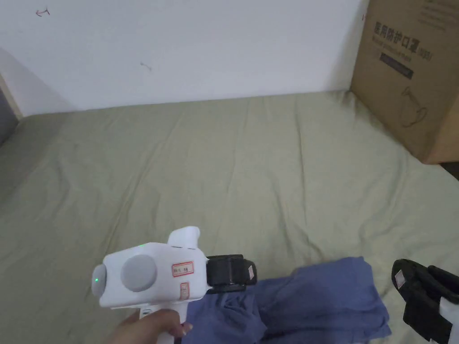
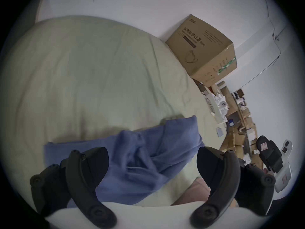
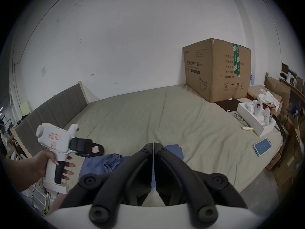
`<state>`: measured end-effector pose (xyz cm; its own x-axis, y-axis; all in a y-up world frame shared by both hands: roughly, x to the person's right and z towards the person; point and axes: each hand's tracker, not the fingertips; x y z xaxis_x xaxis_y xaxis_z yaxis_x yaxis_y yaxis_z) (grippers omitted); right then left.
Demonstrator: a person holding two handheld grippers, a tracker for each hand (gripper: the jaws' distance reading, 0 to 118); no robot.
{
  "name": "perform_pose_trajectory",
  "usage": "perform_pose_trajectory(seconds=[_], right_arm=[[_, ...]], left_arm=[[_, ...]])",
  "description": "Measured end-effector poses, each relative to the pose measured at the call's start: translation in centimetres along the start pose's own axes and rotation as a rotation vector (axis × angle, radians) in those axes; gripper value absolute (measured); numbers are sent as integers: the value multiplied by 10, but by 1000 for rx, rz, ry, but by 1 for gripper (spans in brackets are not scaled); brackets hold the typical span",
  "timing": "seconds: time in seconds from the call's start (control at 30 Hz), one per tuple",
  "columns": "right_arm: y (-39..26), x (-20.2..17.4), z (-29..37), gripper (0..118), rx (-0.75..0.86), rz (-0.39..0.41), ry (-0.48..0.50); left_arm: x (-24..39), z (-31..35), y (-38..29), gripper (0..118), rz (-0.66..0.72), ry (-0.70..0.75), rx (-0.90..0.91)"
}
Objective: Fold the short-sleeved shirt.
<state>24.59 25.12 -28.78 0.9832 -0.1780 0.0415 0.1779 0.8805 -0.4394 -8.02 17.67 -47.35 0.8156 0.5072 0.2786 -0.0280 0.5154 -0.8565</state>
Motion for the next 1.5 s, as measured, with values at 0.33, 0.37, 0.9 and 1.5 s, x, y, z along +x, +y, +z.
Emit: perform_pose_trajectory(seconds=[0.33,0.37,0.9,1.5], right_arm=[[-11,2,-13,2,-37,-22,18],[-11,2,-13,2,-39,-25,20],[-12,19,-8,2,-77,-74,-23],[1,-22,9,2,-6,27,49]], left_arm=[[-4,3,-16,6,-132,154,-10],[0,-7,-16,6,-131,138,-31],[54,-63,-29,6,40,-473,-228],[-151,125,-45,6,365,-369,102]])
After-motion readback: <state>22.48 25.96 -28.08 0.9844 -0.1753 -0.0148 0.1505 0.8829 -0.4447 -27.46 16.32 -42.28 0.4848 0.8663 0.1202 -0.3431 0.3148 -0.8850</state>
